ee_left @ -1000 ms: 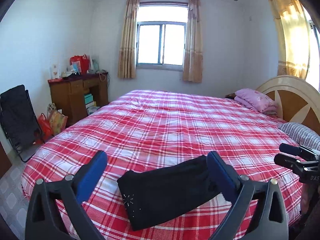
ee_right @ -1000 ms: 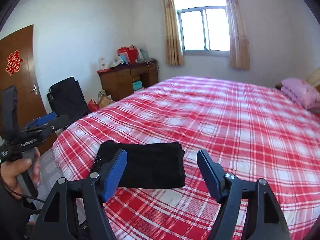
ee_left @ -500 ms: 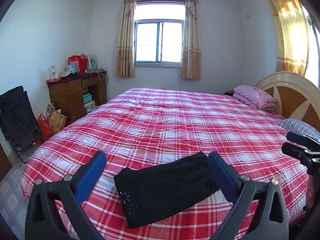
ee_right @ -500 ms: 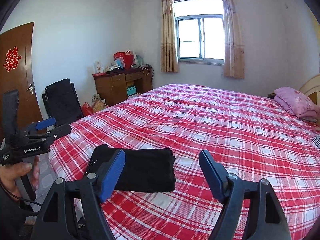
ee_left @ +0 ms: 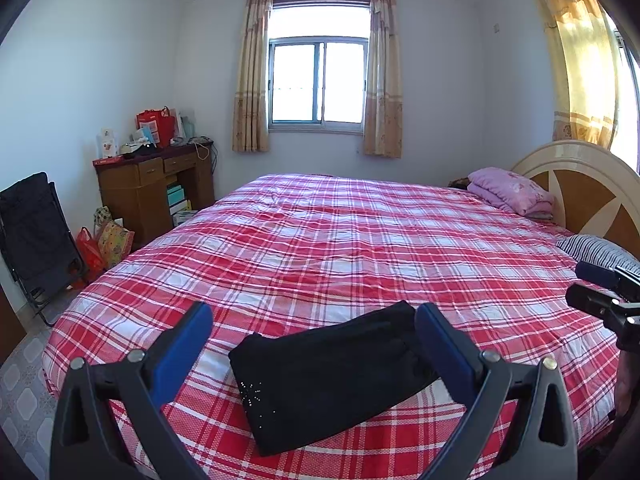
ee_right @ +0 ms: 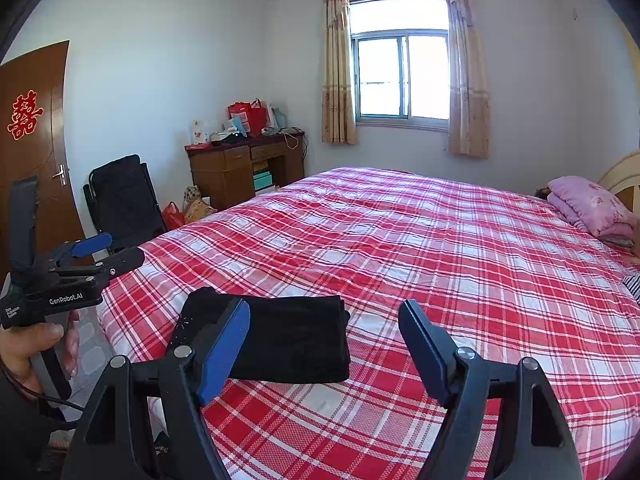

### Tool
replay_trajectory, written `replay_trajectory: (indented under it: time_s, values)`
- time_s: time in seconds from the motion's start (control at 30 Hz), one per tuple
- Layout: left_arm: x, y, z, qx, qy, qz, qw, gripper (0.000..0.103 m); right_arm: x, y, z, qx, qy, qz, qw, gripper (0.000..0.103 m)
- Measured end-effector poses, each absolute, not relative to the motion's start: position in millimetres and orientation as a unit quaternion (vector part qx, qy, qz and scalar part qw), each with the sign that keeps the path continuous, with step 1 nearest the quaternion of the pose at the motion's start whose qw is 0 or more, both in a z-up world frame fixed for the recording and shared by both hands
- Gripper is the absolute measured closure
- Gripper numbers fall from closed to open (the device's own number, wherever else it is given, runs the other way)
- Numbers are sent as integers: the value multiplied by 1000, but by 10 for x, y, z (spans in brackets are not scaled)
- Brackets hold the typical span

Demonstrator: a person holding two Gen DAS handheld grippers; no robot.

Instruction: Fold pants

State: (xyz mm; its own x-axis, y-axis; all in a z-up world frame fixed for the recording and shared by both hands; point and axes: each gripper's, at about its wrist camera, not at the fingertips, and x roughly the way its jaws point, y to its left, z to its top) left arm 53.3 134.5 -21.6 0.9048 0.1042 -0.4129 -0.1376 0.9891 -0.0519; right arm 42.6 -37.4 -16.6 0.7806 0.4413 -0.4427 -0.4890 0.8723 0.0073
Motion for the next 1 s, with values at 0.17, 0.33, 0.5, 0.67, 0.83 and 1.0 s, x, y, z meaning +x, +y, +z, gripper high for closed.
replay_trajectory:
  time_s: [0.17,0.33,0.5,0.67,0.83,1.0]
  values:
    - [549,1334,-219,-37,212,62,975,0,420,-367,-160,-56,220,246,942,25]
    - [552,1332,-220,-35,213,63,974,0,417,-369,-163,-56,220,246,942,25]
    - [551,1331,-220,-35,213,64,974,0,418,-373,-152,-56,220,244,943,25]
    - [548,1322,-219,-34,215,64,974,0,417,-366,-152,-56,219,242,944,24]
    - [549,1318,-226,-30,218,64,973,0,418,-374,-153,-56,219,241,944,24]
    - [566,1314,-239,-29,221,64,973,0,419,-372,-153,-57,219,241,944,24]
